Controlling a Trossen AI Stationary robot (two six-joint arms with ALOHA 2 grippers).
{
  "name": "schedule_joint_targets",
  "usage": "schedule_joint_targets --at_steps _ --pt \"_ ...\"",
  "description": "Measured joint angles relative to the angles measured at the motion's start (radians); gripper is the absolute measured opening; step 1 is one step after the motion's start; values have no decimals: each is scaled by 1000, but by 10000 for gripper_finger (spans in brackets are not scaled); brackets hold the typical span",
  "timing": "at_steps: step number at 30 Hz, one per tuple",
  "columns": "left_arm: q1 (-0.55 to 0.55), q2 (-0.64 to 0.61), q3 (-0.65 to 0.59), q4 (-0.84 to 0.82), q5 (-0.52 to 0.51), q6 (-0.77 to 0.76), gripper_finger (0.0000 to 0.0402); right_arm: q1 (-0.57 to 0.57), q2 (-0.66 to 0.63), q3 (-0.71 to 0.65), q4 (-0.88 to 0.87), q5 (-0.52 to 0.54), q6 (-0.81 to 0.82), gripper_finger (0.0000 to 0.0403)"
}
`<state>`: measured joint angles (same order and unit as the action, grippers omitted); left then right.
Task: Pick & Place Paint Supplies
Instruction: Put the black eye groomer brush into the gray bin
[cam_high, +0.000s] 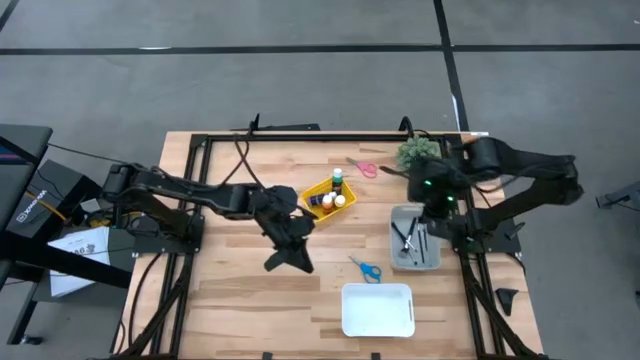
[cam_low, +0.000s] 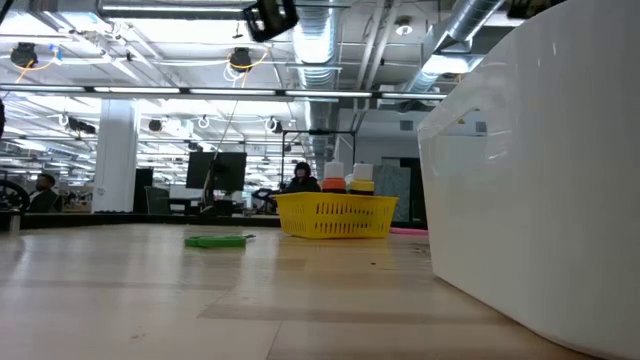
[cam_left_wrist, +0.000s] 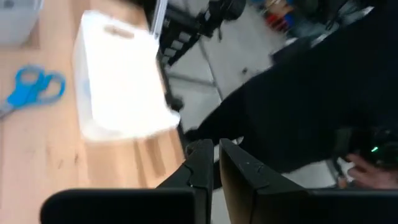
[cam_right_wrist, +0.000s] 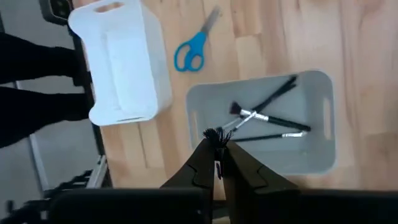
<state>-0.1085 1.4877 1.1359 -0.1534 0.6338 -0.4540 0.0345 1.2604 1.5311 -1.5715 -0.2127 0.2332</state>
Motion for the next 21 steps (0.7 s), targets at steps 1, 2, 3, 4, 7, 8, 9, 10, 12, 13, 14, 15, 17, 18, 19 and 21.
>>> schedule_joint_targets --at_steps 1,2,3,4,7,8,9,10,12,13,14,15,17,18,19,21 --pt "0 -14 -1 -34 -7 10 19 -24 15 0 -2 -20 -7 9" --pt "0 -26 0 -54 -21 22 17 -47 28 0 1 -43 -16 9" --pt "-1 -40 0 -89 -40 31 16 -66 45 0 0 -71 -24 9" --pt "-4 -51 0 -127 -55 35 15 -83 64 0 -2 -101 -28 9" --pt "-5 -77 0 -205 -102 38 12 -122 128 -1 4 -141 -29 9" --pt "-5 -86 0 -229 -114 38 12 -130 145 0 1 -148 -35 9" --pt "-10 -94 0 -253 -130 40 12 -135 161 1 -1 -152 -41 9" --pt "-12 -101 0 -281 -145 40 11 -141 175 1 0 -153 -51 9" --pt "-22 -109 0 -327 -176 40 11 -153 211 1 0 -155 -73 9" --pt "-27 -111 0 -345 -185 40 11 -155 228 0 0 -155 -80 9" --pt "-33 -114 0 -370 -192 40 11 -157 238 -7 6 -154 -85 9" --pt "-41 -116 -1 -395 -198 40 11 -160 244 -18 6 -153 -91 9" --pt "-58 -118 -1 -435 -222 40 11 -169 251 -52 -2 -153 -98 9" --pt "-69 -118 -1 -474 -236 40 11 -173 254 -79 1 -153 -98 9" --pt "-80 -118 -1 -507 -253 40 11 -179 255 -109 2 -153 -98 9" --pt "-102 -118 -6 -543 -297 51 11 -193 254 -165 -2 -154 -95 9"
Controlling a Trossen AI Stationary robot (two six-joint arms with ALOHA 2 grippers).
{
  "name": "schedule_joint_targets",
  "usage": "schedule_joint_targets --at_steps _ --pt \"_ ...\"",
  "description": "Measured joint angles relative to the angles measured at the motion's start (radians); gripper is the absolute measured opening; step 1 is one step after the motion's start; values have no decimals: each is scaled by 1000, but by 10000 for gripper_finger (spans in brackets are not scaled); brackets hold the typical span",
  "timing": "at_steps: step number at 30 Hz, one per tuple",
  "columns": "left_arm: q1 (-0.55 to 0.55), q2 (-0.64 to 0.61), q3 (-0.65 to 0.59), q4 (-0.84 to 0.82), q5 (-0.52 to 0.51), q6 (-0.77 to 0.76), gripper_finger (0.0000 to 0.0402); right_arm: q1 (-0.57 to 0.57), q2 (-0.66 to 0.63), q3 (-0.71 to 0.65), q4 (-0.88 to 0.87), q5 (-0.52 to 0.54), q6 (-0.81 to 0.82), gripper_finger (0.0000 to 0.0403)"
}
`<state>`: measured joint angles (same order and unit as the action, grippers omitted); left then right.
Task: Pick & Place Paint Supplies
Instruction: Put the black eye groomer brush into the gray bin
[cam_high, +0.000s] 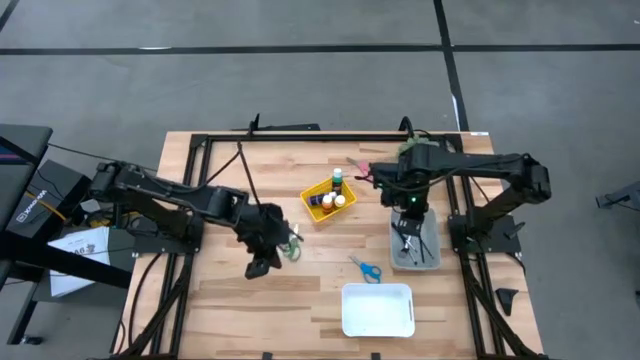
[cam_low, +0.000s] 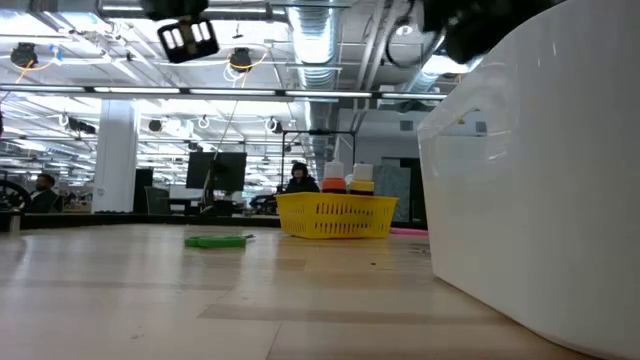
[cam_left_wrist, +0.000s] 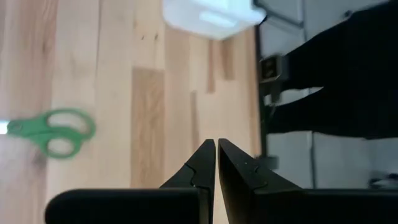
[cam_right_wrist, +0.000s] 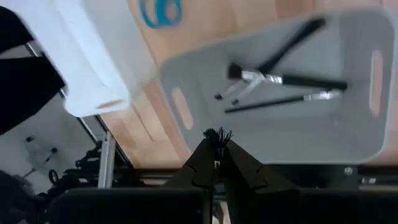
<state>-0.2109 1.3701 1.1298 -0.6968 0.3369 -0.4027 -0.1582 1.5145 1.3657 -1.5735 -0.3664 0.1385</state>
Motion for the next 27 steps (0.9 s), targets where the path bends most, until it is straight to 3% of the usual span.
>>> schedule_joint_targets --at_steps 9,20,27 --pt "-47 -66 -195 95 -84 -37 11 -55 -14 -182 69 22 13 9" --pt "-43 -214 -405 280 -86 -137 11 -102 -4 -232 147 27 46 11" --pt "-43 -277 -430 280 -98 -137 11 -107 -4 -231 157 28 71 75"
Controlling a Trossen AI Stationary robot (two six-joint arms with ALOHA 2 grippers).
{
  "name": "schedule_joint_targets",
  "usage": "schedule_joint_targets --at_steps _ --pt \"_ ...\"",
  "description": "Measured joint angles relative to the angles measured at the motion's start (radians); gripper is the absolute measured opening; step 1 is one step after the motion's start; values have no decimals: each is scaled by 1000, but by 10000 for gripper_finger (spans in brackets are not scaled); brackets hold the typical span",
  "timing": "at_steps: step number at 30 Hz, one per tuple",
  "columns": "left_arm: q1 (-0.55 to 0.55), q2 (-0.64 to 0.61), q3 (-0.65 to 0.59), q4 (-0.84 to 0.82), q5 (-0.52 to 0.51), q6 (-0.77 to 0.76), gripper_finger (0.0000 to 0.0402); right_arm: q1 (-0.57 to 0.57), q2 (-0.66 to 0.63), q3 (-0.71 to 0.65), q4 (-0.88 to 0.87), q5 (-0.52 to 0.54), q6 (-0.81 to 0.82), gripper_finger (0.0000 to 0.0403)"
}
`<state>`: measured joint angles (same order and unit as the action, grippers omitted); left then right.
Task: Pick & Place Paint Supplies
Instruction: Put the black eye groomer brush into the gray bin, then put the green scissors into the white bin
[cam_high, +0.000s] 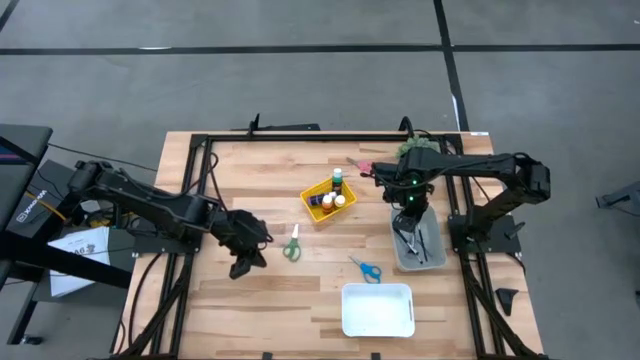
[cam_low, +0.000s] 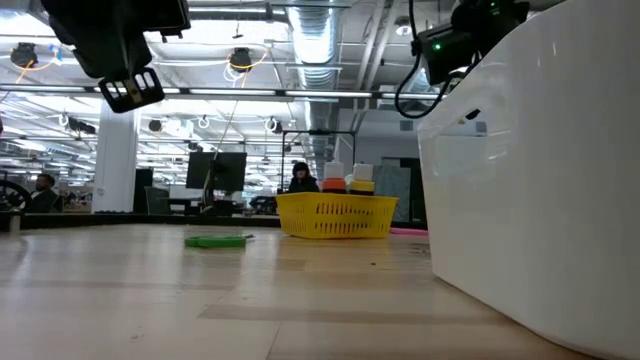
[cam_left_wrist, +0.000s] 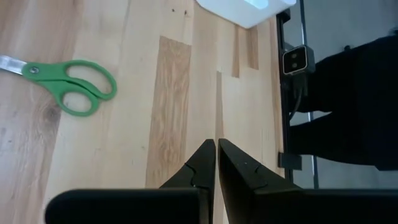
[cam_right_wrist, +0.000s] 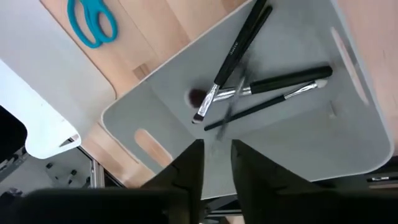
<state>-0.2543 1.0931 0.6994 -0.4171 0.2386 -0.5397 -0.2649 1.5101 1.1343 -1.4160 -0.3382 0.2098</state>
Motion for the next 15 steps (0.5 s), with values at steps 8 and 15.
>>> schedule_joint_targets --at_steps 8,15 --pt "0 -9 0 26 -34 2 11 0 -10 61 9 -1 35 98" --pt "0 -9 0 126 -116 14 11 8 -139 155 163 2 138 100"
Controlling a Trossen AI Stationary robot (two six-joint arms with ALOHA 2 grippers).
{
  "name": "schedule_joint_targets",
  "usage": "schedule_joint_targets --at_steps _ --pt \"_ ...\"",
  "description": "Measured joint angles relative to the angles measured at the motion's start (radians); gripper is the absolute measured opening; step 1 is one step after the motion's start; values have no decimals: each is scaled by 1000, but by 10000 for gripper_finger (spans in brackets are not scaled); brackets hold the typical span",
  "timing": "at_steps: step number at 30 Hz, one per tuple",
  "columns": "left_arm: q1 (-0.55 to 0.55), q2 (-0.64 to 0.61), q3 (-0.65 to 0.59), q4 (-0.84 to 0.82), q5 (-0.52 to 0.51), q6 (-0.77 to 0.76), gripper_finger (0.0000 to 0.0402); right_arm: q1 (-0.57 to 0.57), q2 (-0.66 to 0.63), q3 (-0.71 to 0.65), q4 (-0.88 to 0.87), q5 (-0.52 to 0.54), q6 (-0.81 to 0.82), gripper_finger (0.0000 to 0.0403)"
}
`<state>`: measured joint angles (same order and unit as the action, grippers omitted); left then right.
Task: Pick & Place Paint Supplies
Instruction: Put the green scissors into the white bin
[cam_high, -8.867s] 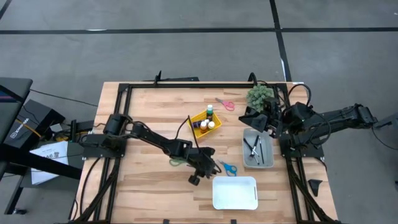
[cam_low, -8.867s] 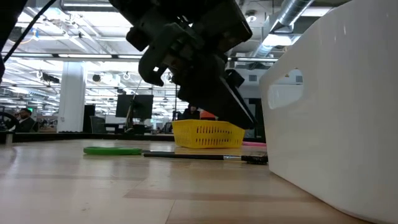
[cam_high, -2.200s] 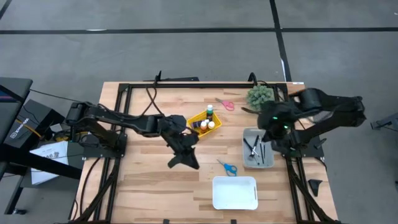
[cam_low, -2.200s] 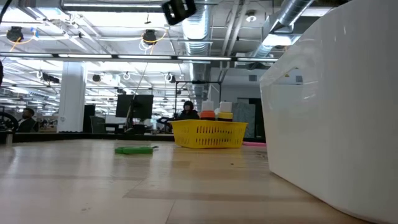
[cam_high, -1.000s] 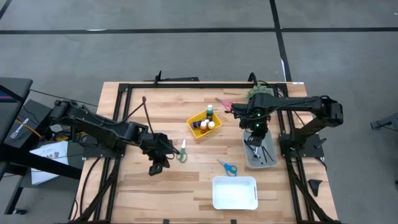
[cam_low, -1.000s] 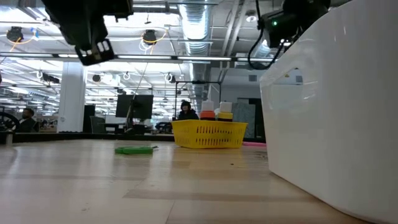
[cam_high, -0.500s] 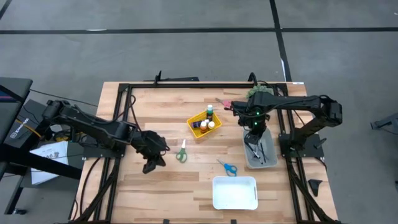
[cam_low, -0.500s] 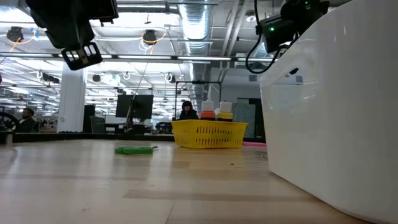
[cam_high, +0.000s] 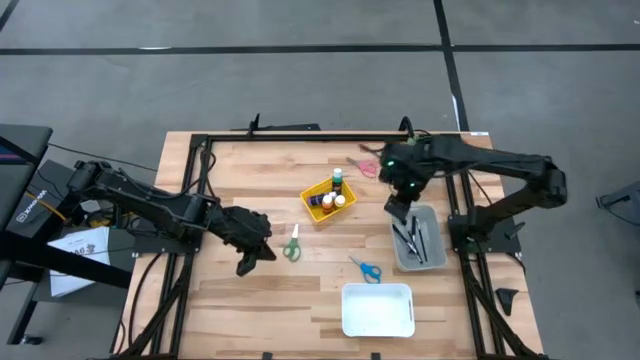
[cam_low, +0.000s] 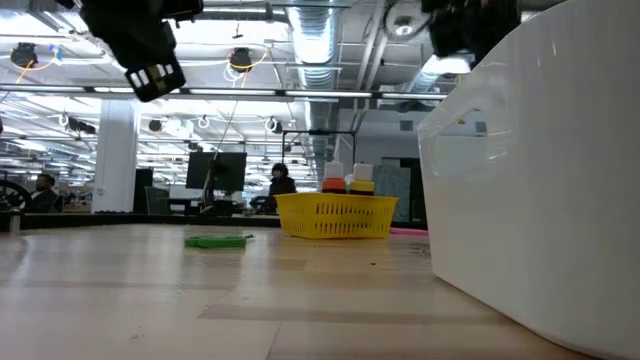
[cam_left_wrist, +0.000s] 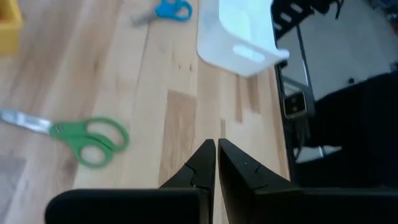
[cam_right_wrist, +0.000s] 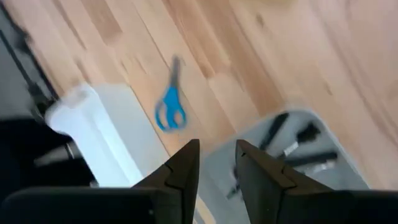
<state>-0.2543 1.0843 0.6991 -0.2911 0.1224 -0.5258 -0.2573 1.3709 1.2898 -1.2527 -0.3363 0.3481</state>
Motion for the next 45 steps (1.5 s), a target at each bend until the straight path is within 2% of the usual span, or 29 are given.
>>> schedule_joint_targets --at_steps 8,13,15,20,22,25,28,31,33,39,43,45 --pt "0 5 0 28 -168 -9 11 47 -228 4 94 94 169 101" --pt "0 31 1 67 -281 -165 11 99 -327 4 163 186 244 101" --pt "-4 53 0 100 -259 -180 11 121 -350 4 181 208 262 101" --pt "-27 166 1 200 -111 -187 11 172 -387 4 190 236 281 101" --pt "-35 220 1 222 -92 -185 11 188 -394 4 189 241 281 101" --pt "-50 301 0 309 -61 -100 11 204 -398 4 188 241 278 101" --pt "-72 374 1 392 -70 43 11 207 -403 4 191 241 266 101" --pt "-83 436 1 381 -130 158 11 207 -400 4 187 241 257 101" --pt "-78 463 1 361 -193 173 11 207 -404 4 187 241 254 101" --pt "-43 467 1 320 -390 -111 11 207 -404 4 187 241 252 101" --pt "-33 437 1 222 -404 -248 11 207 -404 4 187 241 247 101" --pt "-29 429 1 225 -359 -346 11 206 -404 4 187 241 243 101"
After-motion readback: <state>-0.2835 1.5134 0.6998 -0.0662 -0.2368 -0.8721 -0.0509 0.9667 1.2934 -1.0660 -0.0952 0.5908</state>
